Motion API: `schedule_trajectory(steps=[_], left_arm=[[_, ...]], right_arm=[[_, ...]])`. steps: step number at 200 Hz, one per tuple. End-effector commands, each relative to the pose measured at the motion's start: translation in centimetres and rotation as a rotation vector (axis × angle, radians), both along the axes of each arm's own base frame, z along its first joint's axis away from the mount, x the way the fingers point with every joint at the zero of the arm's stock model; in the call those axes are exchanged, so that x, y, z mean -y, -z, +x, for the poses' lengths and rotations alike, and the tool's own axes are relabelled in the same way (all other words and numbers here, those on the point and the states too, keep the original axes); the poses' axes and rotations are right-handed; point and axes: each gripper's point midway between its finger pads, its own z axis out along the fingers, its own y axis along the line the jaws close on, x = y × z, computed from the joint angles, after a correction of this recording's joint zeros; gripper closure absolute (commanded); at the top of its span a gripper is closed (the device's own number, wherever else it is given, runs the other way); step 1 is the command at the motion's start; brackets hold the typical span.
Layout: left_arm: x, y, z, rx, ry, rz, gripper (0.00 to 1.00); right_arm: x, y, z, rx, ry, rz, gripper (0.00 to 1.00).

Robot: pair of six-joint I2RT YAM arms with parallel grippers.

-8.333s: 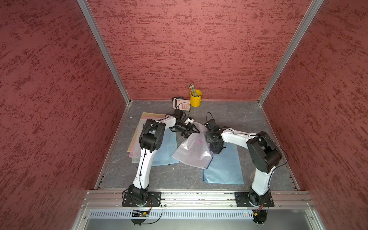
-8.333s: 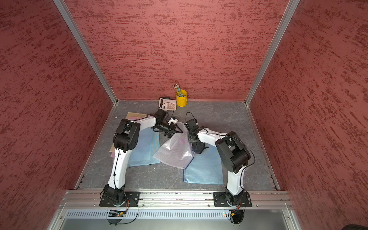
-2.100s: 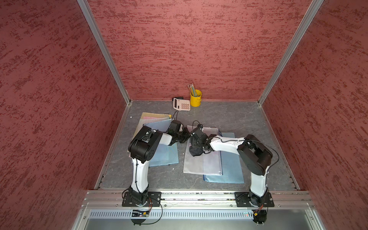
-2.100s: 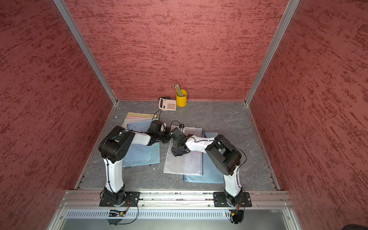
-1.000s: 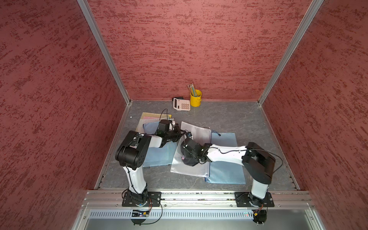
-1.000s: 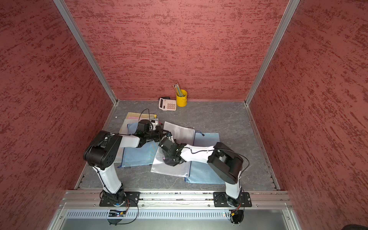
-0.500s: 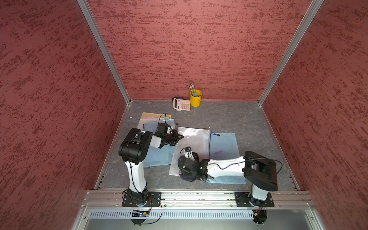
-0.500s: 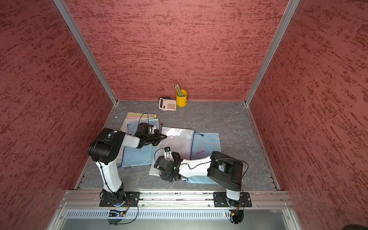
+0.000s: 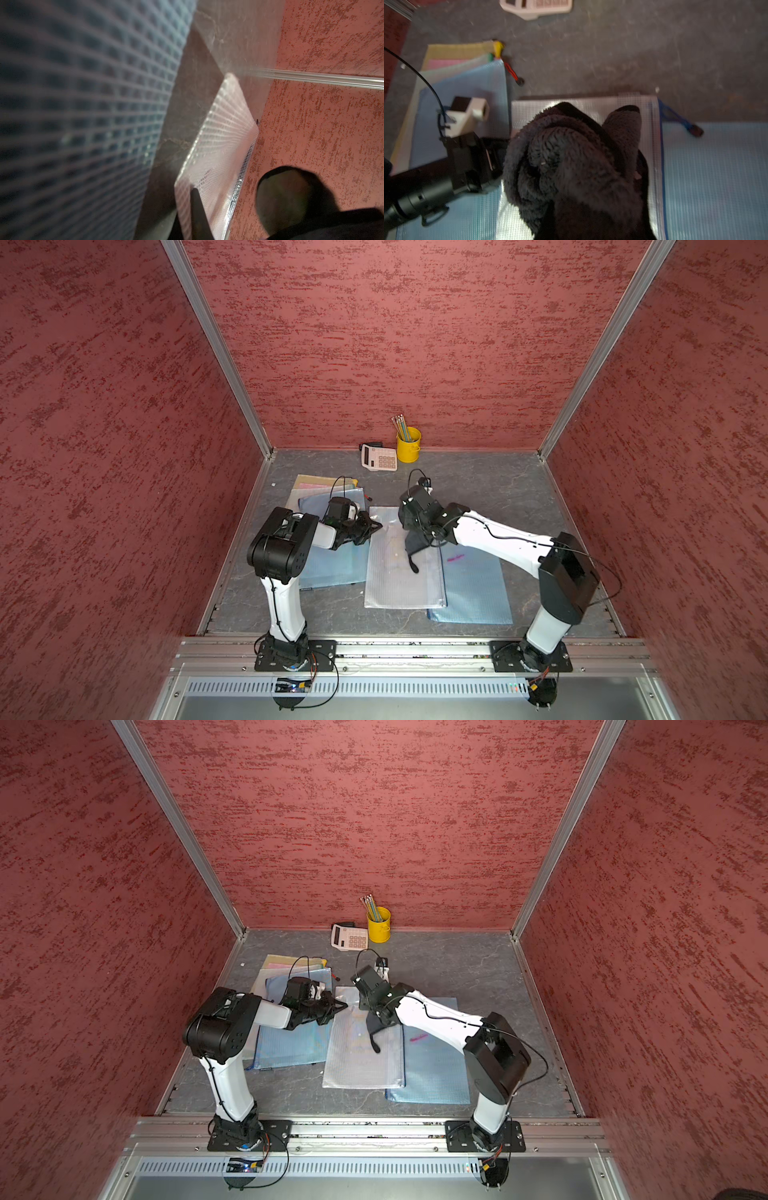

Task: Wipe the document bag
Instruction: Wipe the dirt from the document bag.

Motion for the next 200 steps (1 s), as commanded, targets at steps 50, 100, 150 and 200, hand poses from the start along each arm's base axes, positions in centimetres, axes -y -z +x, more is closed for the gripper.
schedule_trajectory(steps=[50,100,150,200], left_arm=[[-0.3,0.8,-1.2,-0.029,-0.018,0.050,1.00],[-0.6,1.2,-1.0,-0.047,-0.043,0.053,1.00],[-0.4,1.1,-1.0,-0.041,-0.029,0.050,1.00],[0.7,1.1,-1.4,-0.042,0.009,0.050,1.00]], right_arm=[[2.9,11.4,-0.6,-0.114,0.058,-0.205,1.00],[12.3,13.6,-10.4,-0.268,0.172,-0.352,1.00],[12.1,4.6,-12.5,-0.167,0.123,-0.237,1.00],[2.5,-0.6,-0.1,0.117,0.080,-0.116,1.00]])
